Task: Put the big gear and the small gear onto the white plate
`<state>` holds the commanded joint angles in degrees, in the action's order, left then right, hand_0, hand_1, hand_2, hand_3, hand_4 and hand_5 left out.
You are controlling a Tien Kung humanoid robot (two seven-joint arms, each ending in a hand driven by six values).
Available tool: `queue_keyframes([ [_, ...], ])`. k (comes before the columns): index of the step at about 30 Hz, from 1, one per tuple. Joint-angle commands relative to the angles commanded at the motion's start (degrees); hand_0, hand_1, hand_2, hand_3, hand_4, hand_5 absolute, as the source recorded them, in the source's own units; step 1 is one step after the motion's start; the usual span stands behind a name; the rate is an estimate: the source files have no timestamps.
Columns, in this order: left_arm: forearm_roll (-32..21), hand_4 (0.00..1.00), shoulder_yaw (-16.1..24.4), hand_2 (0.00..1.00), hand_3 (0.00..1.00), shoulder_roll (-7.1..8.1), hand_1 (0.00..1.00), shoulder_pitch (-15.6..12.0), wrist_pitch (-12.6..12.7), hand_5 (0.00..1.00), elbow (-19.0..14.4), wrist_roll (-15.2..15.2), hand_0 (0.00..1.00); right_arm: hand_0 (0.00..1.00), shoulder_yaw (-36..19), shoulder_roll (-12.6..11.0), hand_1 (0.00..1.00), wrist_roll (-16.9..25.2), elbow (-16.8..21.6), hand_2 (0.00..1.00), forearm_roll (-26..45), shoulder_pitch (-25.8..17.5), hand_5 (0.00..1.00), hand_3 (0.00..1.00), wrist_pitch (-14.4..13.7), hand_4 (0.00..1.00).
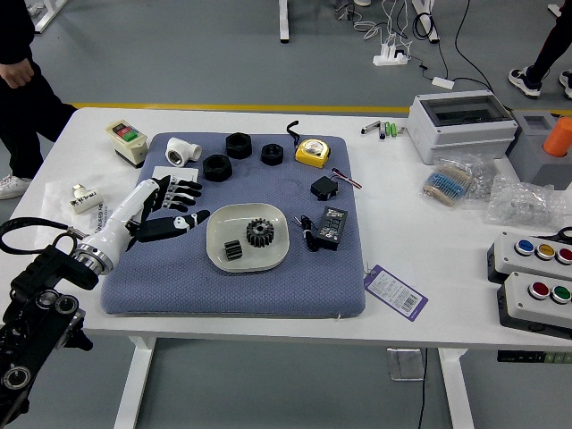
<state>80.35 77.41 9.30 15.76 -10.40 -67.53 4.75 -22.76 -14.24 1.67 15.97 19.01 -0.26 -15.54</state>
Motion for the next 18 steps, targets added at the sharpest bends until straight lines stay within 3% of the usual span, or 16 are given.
queue_keyframes([
  [1,-2.23,0.916,0.18,0.743,0.793,-0.07,0.669,-0.23,-0.37,0.624,0.05,-0.16,0.666,0.701,0.00,0.00,0.729,0.00,0.00,0.767,-0.02,0.00,0.681,0.591,0.00,0.826],
  [4,-9.64,0.916,2.48,0.743,0.793,-0.85,0.669,-3.15,-3.34,0.624,-1.10,-0.28,0.666,0.701,-0.11,0.04,0.729,0.03,-0.01,0.767,0.02,-0.04,0.681,0.591,-0.01,0.826],
  [6,-14.24,0.916,3.54,0.743,0.793,-1.42,0.669,-4.91,-3.65,0.624,-2.34,0.21,0.666,0.701,-0.22,0.05,0.729,0.02,-0.01,0.767,-0.01,-0.03,0.681,0.591,0.00,0.826],
  [7,-15.85,0.905,3.76,0.758,0.802,-1.55,0.686,-5.34,-3.66,0.695,-2.63,0.33,0.707,0.700,-0.25,0.06,0.729,0.02,-0.01,0.765,-0.02,-0.02,0.680,0.591,0.00,0.826],
  [12,-20.33,0.905,6.58,0.758,0.802,-3.77,0.686,-8.50,-2.50,0.695,-5.36,2.12,0.707,0.700,-0.19,0.09,0.729,-0.05,-0.03,0.765,-0.13,0.07,0.680,0.591,0.11,0.826],
  [13,-20.69,0.904,6.91,0.777,0.802,-4.01,0.694,-8.84,-2.30,0.737,-5.67,2.39,0.728,0.701,-0.19,0.09,0.729,-0.05,-0.03,0.766,-0.14,0.09,0.682,0.590,0.12,0.825],
  [18,-20.67,0.904,7.90,0.777,0.802,-4.13,0.694,-9.64,-1.48,0.737,-7.69,3.22,0.728,0.701,-0.34,0.10,0.729,-0.02,-0.05,0.766,-0.20,0.16,0.682,0.590,0.15,0.825],
])
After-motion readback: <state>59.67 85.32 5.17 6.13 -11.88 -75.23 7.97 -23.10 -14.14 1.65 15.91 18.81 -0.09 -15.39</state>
